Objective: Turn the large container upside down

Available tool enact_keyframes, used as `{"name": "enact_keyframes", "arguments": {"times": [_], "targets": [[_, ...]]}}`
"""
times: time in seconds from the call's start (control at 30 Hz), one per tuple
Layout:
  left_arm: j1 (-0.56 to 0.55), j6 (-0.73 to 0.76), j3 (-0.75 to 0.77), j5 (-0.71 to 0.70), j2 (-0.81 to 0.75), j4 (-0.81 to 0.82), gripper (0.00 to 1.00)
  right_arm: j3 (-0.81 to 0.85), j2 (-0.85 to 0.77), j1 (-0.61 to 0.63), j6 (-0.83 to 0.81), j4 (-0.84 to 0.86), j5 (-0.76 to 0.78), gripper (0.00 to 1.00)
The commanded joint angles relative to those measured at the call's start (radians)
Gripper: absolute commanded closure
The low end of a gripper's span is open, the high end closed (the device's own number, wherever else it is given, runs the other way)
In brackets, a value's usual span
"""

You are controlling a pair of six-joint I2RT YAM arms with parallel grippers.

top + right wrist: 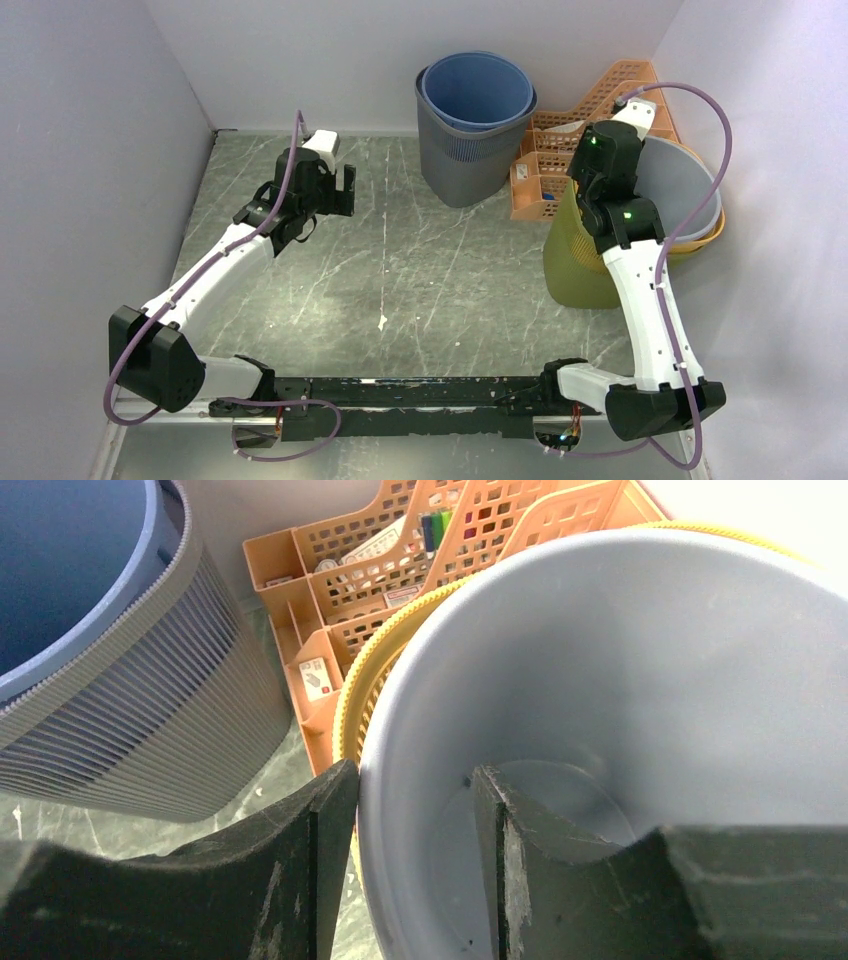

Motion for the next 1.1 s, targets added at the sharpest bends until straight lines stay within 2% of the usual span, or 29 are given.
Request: {"name": "enact_keyframes", "arguments": {"times": [0.0, 0.47, 0.53, 0.7, 0.8, 0.93, 1.07], "targets": [[-0.01, -0.01, -0.013, 0.004, -0.013, -0.003, 0.0, -0.023, 0.006, -0.018, 0.005, 0.024, 0.011, 0.54], [-0.012, -0.017, -0.03, 0.008, -0.041, -0.01, 0.0, -0.103, 0.045, -0.048, 0.016, 0.065, -0.018, 0.53], [-0.013, -0.016, -0.028, 0.006, -0.046, -0.018, 0.01, -0.118, 0.049, -0.052, 0.015, 0.072, -0.022, 0.58], [-0.014, -0.014, -0.026, 0.002, -0.056, -0.022, 0.01, -0.123, 0.048, -0.057, 0.02, 0.072, -0.026, 0.87], [-0.016, -0.015, -0.025, 0.003, -0.056, -0.022, 0.0, -0.103, 0.034, -0.057, 0.018, 0.072, -0.01, 0.99], [-0.015, -0.016, -0.025, 0.0, -0.055, -0.022, 0.01, -0.028, 0.029, -0.058, -0.007, 0.061, 0.018, 1.0], [-0.016, -0.021, -0.031, -0.008, -0.056, -0.015, 0.0, 0.123, 0.015, -0.058, -0.017, 0.005, 0.022, 1.0]]}}
